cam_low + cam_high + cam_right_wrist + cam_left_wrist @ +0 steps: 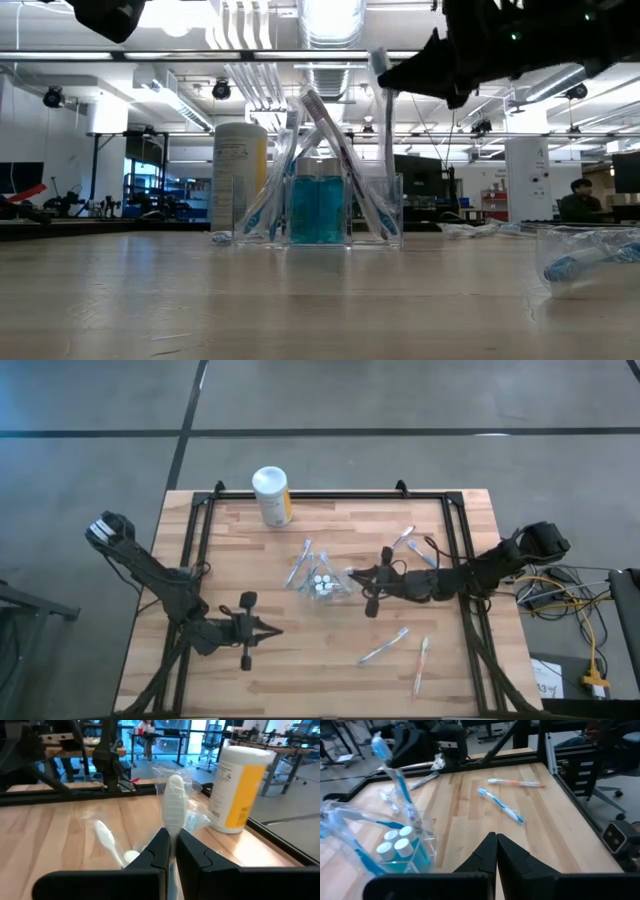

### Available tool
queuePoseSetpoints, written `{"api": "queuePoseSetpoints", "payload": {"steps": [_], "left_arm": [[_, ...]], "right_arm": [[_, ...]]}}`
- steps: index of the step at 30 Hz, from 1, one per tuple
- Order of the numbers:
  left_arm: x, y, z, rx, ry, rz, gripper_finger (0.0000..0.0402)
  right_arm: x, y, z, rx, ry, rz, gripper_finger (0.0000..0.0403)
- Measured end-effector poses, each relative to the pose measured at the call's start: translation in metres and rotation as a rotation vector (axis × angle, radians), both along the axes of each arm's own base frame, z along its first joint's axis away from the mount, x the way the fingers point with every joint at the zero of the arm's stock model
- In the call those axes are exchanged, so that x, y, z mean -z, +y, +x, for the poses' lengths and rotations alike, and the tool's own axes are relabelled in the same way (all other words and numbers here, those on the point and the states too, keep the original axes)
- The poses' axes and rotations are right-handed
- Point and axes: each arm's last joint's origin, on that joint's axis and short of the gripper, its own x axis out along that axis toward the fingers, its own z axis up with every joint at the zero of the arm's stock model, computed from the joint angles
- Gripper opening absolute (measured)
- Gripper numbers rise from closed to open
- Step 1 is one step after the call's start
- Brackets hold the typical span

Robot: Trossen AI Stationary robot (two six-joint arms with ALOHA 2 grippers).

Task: Pick & Place toothbrushing station
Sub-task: Put the blue toothbrush into the transparent organizer

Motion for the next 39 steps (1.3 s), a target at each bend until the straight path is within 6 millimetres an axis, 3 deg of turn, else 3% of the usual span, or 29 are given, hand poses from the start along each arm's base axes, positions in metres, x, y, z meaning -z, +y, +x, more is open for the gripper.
{"api": "queuePoseSetpoints", "payload": {"steps": [9,14,30,39], "left_arm": [[-0.001,0.002,0.0,-0.067,-0.018,-0.002,0.0013],[0.0,0.009,0.005,-0.111,-0.018,-0.084,0.0004],[0.001,0.034,0.021,-0.205,0.0,-0.074,0.0002],[0.024,0.037,0.013,-0.149,-0.067,-0.048,0.0002]], "right_arm": [[0.017,-0.004,-0.016,0.009,-0.023,0.028,0.0013],[0.021,-0.005,-0.019,0.002,-0.011,0.021,0.0013],[0.03,-0.005,-0.023,-0.038,0.049,0.006,0.0013],[0.035,-0.005,-0.026,-0.075,0.073,-0.006,0.0013]]}}
